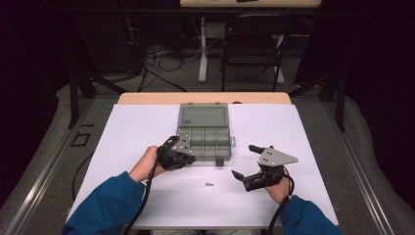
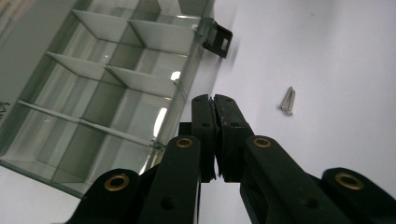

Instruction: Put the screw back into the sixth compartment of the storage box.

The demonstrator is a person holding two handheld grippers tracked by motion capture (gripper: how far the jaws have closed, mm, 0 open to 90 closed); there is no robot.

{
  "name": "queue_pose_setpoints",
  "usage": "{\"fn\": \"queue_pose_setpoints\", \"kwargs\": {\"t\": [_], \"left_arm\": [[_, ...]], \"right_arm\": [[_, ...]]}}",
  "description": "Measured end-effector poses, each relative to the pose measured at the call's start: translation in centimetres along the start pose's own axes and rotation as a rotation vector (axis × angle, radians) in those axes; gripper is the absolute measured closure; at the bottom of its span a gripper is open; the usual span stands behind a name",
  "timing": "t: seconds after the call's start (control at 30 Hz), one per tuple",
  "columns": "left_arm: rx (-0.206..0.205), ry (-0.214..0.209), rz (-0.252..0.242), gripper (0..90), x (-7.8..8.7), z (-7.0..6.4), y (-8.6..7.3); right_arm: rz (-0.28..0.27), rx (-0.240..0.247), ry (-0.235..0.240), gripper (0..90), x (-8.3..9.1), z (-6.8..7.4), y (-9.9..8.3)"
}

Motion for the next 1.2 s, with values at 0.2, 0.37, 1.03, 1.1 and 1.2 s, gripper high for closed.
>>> {"fn": "queue_pose_setpoints", "kwargs": {"t": [0.2, 0.37, 1.03, 1.1, 1.2], "left_arm": [[0.021, 0.027, -0.016, 87.6, 0.2, 1.4, 0.6], [0.045, 0.042, -0.026, 87.5, 0.2, 2.3, 0.8], [0.121, 0.059, 0.012, 87.5, -2.6, 3.9, 0.3], [0.126, 0.071, 0.022, 87.5, -2.9, 4.1, 0.1], [0.134, 0.068, 0.03, 87.3, -3.3, 4.3, -0.1]], "right_arm": [[-0.003, -0.003, 0.0, 0.0, 0.0, 0.0, 0.0], [0.001, -0.004, -0.004, 0.0, -0.1, -0.1, 0.0], [0.017, -0.005, -0.003, 0.0, -0.1, -0.1, -0.1], [0.021, -0.003, -0.004, 0.0, -0.1, -0.2, -0.2], [0.028, -0.009, 0.0, 0.0, -0.2, -0.2, -0.3]]}}
Point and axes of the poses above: each handheld gripper's, and its own axes: x roughly backward along the jaws, y roughly out of its top, z roughly to its left, the point moved 5 cm from there along -x, roughly forward along the jaws, and after that the axes turned 10 degrees about -z, right-handed, at the moved point
